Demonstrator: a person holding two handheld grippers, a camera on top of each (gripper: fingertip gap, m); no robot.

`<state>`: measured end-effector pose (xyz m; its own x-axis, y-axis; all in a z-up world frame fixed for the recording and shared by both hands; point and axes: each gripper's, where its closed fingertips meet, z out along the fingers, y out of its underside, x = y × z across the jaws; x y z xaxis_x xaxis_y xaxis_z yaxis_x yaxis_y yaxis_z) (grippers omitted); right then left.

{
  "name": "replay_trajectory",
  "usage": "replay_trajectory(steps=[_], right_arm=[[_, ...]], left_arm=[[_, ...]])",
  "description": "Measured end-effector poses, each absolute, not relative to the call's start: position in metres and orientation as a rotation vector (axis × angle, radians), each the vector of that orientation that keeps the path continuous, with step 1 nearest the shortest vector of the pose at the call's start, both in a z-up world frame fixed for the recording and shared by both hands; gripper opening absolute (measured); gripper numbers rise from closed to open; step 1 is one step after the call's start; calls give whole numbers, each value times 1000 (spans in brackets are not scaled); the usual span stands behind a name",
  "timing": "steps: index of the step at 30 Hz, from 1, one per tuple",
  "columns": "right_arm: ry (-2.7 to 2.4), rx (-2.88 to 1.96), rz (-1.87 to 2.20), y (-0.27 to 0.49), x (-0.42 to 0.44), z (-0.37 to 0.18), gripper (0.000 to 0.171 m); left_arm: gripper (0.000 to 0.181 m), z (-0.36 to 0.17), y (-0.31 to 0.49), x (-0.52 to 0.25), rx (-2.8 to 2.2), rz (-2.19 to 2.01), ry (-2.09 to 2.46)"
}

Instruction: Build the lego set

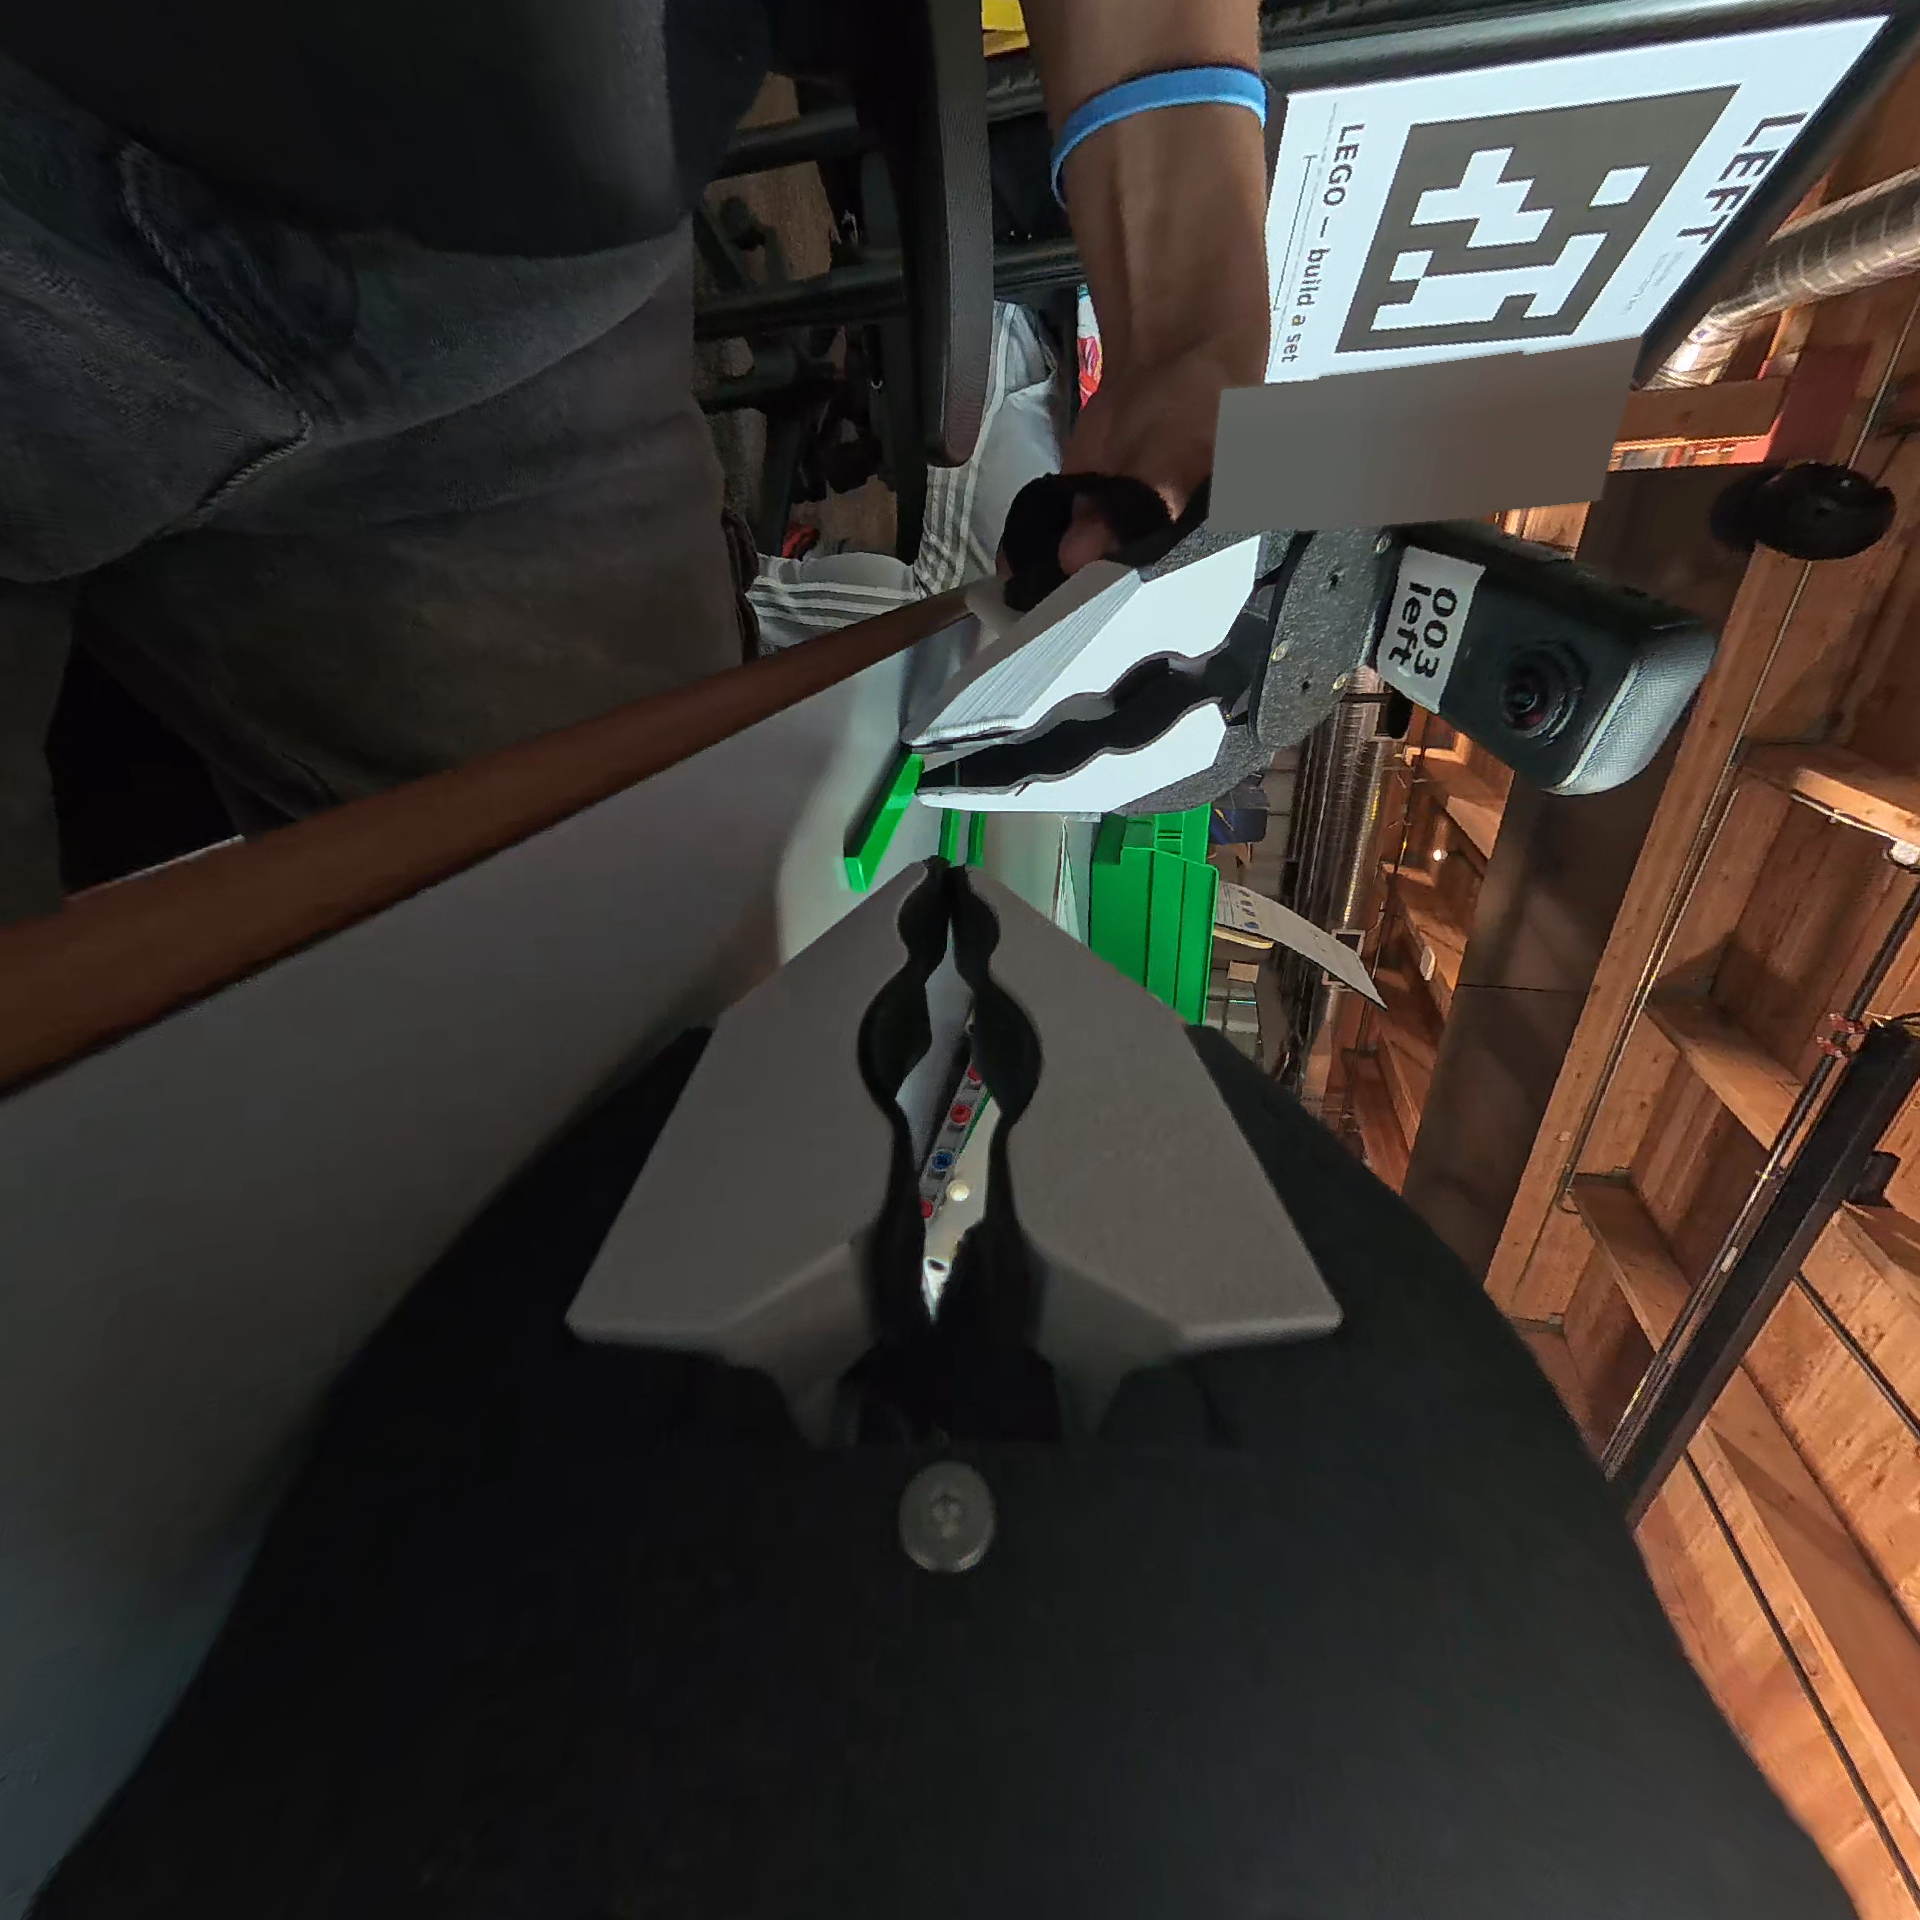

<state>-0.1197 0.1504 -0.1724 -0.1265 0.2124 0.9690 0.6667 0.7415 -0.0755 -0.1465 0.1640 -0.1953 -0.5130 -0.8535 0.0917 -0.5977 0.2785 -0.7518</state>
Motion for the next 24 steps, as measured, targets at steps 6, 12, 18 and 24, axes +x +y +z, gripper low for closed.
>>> replay_trajectory(steps=[6,12,18,24], right_arm=[[-1699,-689,-400,153,-123,-173,0],[-1698,-727,-354,153,-123,-173,0],[-1677,-731,-367,154,-121,-170,0],[-1667,-704,-388,153,-122,-168,0]], left_arm=[[7,-195,164,-147,-1336,-1103,2231],[7,-195,164,-147,-1341,-1109,2230],[27,-189,162,-147,-1390,-1221,2212],[25,-179,161,-143,-1350,-1251,2146]])
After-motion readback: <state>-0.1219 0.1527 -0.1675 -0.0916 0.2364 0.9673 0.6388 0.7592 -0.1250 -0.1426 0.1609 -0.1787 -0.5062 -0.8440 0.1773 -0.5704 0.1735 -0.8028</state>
